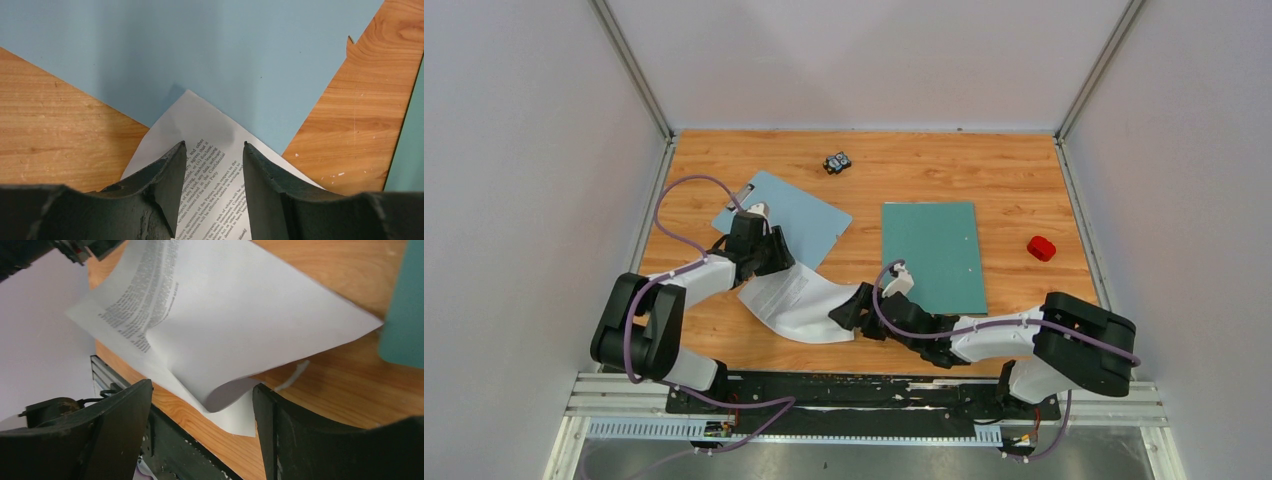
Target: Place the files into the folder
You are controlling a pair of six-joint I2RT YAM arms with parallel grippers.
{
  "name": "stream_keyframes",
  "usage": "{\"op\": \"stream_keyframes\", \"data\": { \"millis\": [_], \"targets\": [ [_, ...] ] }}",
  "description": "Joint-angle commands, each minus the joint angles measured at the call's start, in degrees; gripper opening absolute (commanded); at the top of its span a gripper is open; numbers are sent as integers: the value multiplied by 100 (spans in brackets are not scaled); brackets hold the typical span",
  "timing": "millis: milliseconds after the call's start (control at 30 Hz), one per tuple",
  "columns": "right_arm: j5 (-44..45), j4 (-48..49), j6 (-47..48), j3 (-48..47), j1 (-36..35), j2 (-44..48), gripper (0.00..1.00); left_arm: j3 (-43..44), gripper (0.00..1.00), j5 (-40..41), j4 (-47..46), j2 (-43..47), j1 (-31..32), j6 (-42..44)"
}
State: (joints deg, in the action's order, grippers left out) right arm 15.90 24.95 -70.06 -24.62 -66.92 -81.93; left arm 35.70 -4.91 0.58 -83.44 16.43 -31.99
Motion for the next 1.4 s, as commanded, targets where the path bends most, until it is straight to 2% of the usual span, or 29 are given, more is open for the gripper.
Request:
{"op": "stream_keyframes", "data": {
  "millis": [0,167,267,433,567,667,733,833,867,933,1067,1200,1367],
  "targets": [
    [-263,919,1089,-97,22,250,75,-288,54,-24,625,-80,106,-106],
    [-197,1276,1811,157,105,414,74,-338,54,15,647,3,106,-126],
    [-186,911,1843,69,161,447,73,-361,54,38,661,20,106,-124],
    [-540,636,2472,-75,166,514,76,-405,54,71,636,10,106,-134],
    [-478,407,2202,-167,161,500,74,-454,54,114,615,13,106,-137],
    [-428,512,1621,-240,162,198,65,-517,54,58,516,21,106,-233],
    [-413,515,1404,-319,171,30,55,-552,53,0,443,33,113,-291],
    [-271,233,1567,-488,192,9,23,-439,53,-89,524,156,124,-257],
    [-223,-41,1696,-602,245,92,11,-330,53,-97,658,223,124,-160],
    [-291,-484,2080,-706,440,316,0,79,54,-90,1039,366,124,180],
    [-1237,-905,2910,-711,1266,797,0,1215,58,187,1992,397,111,1070],
    [-2318,-1056,3557,-746,2098,1109,0,2530,61,698,2901,-7,4,1773],
    [-3379,-1094,3799,-1150,3093,856,0,3895,67,1061,3146,-864,-364,2716]
  ]
}}
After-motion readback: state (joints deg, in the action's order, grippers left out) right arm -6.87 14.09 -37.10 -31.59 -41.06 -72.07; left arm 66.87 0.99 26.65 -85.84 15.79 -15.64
